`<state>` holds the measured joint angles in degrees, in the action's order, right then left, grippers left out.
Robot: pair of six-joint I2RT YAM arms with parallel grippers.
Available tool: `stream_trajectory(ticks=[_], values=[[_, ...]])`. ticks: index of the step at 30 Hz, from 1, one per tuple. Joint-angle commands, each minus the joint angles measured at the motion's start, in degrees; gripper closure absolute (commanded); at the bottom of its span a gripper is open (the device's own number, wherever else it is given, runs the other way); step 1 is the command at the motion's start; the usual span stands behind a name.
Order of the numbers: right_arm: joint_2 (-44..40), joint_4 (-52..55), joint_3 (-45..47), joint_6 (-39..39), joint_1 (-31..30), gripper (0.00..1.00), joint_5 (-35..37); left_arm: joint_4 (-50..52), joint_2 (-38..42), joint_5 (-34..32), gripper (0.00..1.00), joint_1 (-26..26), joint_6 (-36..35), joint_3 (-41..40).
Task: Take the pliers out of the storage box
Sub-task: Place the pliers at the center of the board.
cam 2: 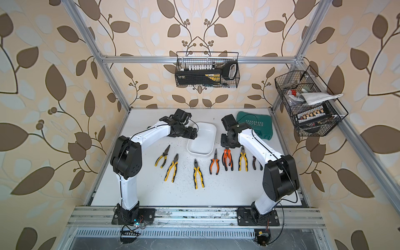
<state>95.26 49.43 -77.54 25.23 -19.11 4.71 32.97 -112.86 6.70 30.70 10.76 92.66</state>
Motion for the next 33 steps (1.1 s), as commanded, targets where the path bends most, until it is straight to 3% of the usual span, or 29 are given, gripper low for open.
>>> stream_trajectory(ticks=[1, 8, 17, 28, 33], values=[[5.4, -1.5, -5.1, -6.9, 2.0, 1.0, 0.1, -3.3, 9.5, 5.6, 0.01, -0.5, -9.6, -3.9], [18.2, 0.5, -17.0, -18.2, 4.9, 1.0, 1.0, -9.2, 17.4, 15.6, 0.01, -0.5, -21.1, -14.8], [28.0, 0.8, -24.0, -26.0, 6.8, 1.0, 7.6, -10.1, 20.1, 18.5, 0.01, -0.5, -21.0, -18.8], [33.3, -1.6, -23.6, -27.6, 7.9, 1.0, 6.4, -10.1, 19.8, 18.1, 0.01, -0.5, -21.6, -19.1], [32.5, -2.4, -22.2, -26.5, 7.9, 0.82, 7.3, -11.4, 20.0, 15.8, 0.01, -0.7, -20.1, -19.7]])
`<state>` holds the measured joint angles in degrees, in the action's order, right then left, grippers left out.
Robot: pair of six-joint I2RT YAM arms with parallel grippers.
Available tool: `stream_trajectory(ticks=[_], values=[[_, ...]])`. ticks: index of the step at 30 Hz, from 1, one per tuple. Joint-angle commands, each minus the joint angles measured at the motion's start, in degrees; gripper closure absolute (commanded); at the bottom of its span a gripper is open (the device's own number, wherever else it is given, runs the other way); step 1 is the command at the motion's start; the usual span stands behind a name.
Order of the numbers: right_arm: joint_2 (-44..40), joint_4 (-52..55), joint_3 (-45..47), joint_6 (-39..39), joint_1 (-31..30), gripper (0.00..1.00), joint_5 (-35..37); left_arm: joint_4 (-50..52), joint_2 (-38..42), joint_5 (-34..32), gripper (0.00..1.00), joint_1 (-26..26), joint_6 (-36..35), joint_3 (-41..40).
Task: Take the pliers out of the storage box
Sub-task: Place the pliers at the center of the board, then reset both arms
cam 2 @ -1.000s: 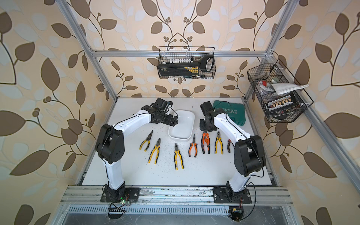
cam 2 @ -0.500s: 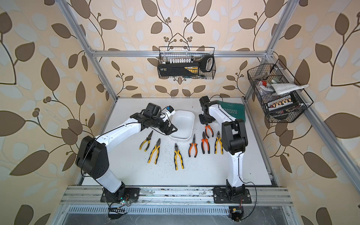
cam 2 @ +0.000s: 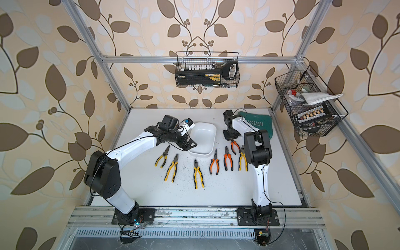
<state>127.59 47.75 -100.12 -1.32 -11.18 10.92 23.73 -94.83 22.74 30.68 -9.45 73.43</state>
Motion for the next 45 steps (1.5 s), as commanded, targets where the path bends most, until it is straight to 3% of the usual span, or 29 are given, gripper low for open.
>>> stream_trajectory(ticks=[1, 4, 8, 10, 15, 18, 24, 31, 40, 45], values=[[-0.4, -1.0, 0.8, 0.2, 0.0, 0.78, 0.9, -2.5, 2.1, -0.6, 0.01, -0.7, 0.3, -0.7], [-2.7, -1.7, 2.0, 0.3, 0.0, 0.72, 0.7, -3.2, 2.2, -1.8, 0.01, -1.0, 0.7, -1.0], [-8.1, -3.9, 5.7, 0.7, 0.0, 0.53, -0.6, -4.5, 2.4, -4.2, 0.01, -1.7, 1.8, -0.6], [-11.1, -4.8, 7.9, 1.0, 0.0, 0.49, -1.5, -4.9, 2.4, -5.5, 0.01, -2.3, 2.4, -0.4], [-22.3, -10.1, 17.0, 1.8, 0.0, 0.14, -4.1, -10.5, 5.3, -14.1, 0.01, -4.6, 3.5, -3.9], [-29.3, -13.5, 22.5, 3.0, 0.0, 0.08, -2.8, -14.1, 7.3, -20.2, 0.01, -6.3, 2.0, -7.1], [-43.7, -23.9, 35.0, 6.8, 0.0, 0.04, 1.4, -20.7, 11.8, -22.1, 0.01, -14.6, 4.0, -15.0], [-55.6, -46.4, 54.8, 5.5, 2.9, 0.01, 4.5, -28.2, 18.7, -20.5, 0.01, -21.7, 6.4, -27.0], [-55.0, -71.1, 72.7, 3.2, 7.4, 0.01, 8.5, -36.9, 22.1, -23.1, 0.01, -26.9, 10.6, -38.8], [-50.6, -84.0, 77.8, 7.7, 10.3, 0.01, 8.8, -42.3, 22.3, -22.7, 0.01, -28.3, 11.7, -43.0]])
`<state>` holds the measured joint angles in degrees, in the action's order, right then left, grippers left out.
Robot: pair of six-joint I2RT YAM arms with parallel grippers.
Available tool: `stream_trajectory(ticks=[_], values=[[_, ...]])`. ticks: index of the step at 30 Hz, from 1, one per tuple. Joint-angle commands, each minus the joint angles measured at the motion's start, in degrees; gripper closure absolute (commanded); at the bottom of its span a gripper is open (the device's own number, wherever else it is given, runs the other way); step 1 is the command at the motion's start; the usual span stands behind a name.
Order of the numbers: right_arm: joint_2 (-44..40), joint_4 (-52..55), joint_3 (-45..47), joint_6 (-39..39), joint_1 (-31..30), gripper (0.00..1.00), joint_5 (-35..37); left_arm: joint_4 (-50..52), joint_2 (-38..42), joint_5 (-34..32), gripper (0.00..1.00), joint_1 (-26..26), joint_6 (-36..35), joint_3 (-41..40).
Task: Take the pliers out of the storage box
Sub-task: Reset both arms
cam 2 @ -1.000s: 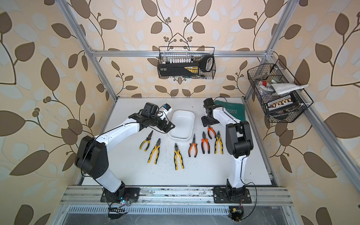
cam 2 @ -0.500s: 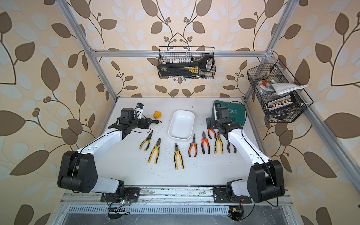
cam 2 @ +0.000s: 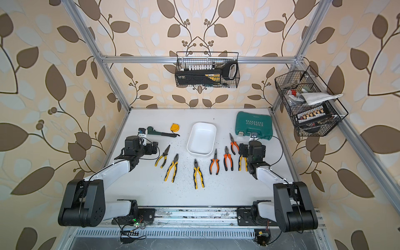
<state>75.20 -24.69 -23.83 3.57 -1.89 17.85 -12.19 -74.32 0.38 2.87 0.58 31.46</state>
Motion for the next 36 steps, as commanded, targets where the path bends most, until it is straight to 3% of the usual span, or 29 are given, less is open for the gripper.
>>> stream_trajectory(ticks=[1, 4, 7, 11, 14, 16, 26, 36], values=[[2.6, -13.4, 2.0, 3.8, 1.7, 0.01, 0.9, -6.7, 1.8, -0.4, 0.01, -0.6, 1.9, -1.4], [6.8, -21.2, 3.7, 2.9, 1.6, 0.01, 0.3, -8.2, 1.8, 0.0, 0.01, -0.8, 4.0, -2.5], [6.0, -20.1, 3.8, 3.0, 1.4, 0.01, -0.3, -8.0, 1.9, 0.4, 0.01, -0.8, 3.6, -2.7], [7.3, -22.0, 4.3, 1.2, 1.5, 0.01, -4.7, -7.4, 4.4, -3.4, 0.01, -2.1, -3.7, -3.2], [12.2, -29.3, 4.9, -1.5, 0.8, 0.01, -7.7, -9.2, 4.8, -2.5, 0.01, -4.6, -2.2, -5.1], [10.7, -22.4, 3.0, -1.4, 0.4, 0.01, -7.7, -12.5, 3.5, -1.1, 0.01, -4.6, -0.5, -6.4], [10.8, -23.1, 3.1, -1.6, 0.3, 0.01, -7.7, -26.1, -11.1, 2.8, 0.01, -8.1, 1.9, -7.1], [10.9, -23.2, 3.1, -1.6, 0.2, 0.01, -7.7, -26.8, -11.7, 3.9, 0.01, -8.9, 2.2, -7.3]])
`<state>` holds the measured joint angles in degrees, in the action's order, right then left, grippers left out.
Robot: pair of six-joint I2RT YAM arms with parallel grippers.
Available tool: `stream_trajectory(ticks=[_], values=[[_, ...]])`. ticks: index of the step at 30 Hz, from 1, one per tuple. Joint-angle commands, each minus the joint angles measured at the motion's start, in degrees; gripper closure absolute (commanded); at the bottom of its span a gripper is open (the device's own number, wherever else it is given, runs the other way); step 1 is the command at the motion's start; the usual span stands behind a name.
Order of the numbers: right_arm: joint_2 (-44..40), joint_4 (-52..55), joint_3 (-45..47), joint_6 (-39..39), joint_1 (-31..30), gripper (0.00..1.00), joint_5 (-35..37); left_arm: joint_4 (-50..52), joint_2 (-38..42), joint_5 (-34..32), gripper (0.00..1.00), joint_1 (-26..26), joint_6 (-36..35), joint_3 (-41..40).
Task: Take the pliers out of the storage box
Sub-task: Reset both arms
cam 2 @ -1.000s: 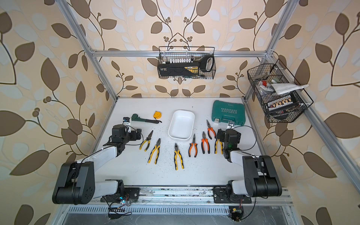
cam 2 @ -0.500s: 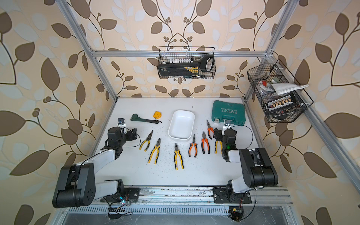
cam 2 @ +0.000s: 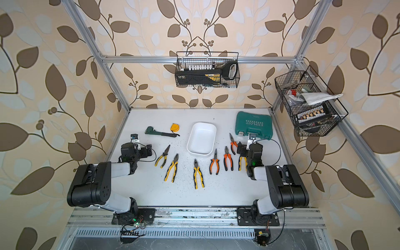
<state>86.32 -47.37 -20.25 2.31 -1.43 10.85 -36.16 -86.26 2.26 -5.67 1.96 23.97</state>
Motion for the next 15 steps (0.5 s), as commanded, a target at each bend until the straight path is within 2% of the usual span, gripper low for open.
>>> stream_trajectory(ticks=[1, 15], values=[[-0.3, -0.5, -0.5, -0.3, -0.1, 0.01, -0.7, -2.8, 0.2, 2.0, 0.01, -0.3, 0.9, 0.2], [-0.2, -0.1, -0.8, -0.3, -0.1, 0.01, -0.9, -2.8, 0.5, 1.9, 0.01, -0.3, 0.9, 0.2]])
